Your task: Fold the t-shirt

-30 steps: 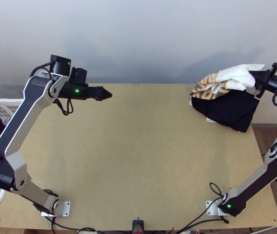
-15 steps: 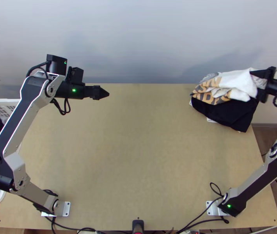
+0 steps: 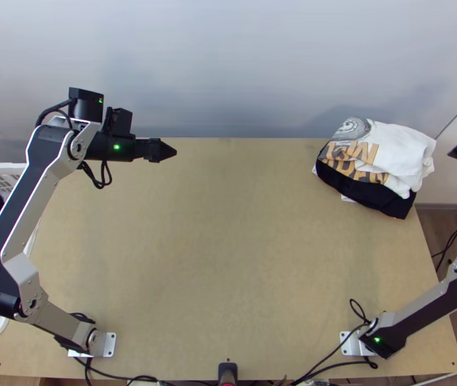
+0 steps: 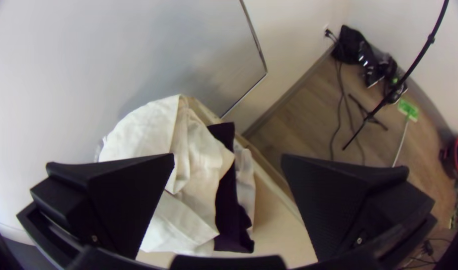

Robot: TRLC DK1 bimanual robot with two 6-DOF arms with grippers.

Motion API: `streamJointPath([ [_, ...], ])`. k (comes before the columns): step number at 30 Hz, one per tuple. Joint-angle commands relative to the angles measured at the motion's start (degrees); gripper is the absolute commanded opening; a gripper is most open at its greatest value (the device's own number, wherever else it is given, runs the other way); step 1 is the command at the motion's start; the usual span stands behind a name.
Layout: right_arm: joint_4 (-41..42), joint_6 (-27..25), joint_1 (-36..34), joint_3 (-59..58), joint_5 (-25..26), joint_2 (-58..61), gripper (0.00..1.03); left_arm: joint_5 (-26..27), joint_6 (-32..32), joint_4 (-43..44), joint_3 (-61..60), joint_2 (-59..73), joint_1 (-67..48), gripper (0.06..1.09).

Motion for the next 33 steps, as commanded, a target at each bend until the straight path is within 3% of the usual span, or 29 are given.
streamJointPath([
  [1,6.3,-11.1,3.1,-4.2,10.0,-8.5,1.0,0.1,0.1,0.2,0.6,0.1,-0.1,1.05],
  [5,29.1,-17.4,12.1,-17.1,12.5,-17.6,1.0,0.0,0.1,0.3,0.7,0.1,0.1,1.05],
  [11,43.1,-18.0,23.4,-24.7,19.5,-15.3,0.99,0.0,0.1,0.3,0.8,0.1,0.8,1.05],
  [16,74.4,-20.0,24.8,-36.6,24.7,-8.2,0.99,0.1,0.1,0.3,1.0,-0.1,1.3,1.05],
  [22,89.1,-20.1,23.4,-45.1,28.3,-0.5,0.99,0.0,0.4,0.3,1.2,-0.1,2.1,1.05],
  [33,94.3,-18.5,22.3,-49.9,29.7,5.9,0.99,0.0,0.1,0.3,1.7,0.7,1.2,1.05],
])
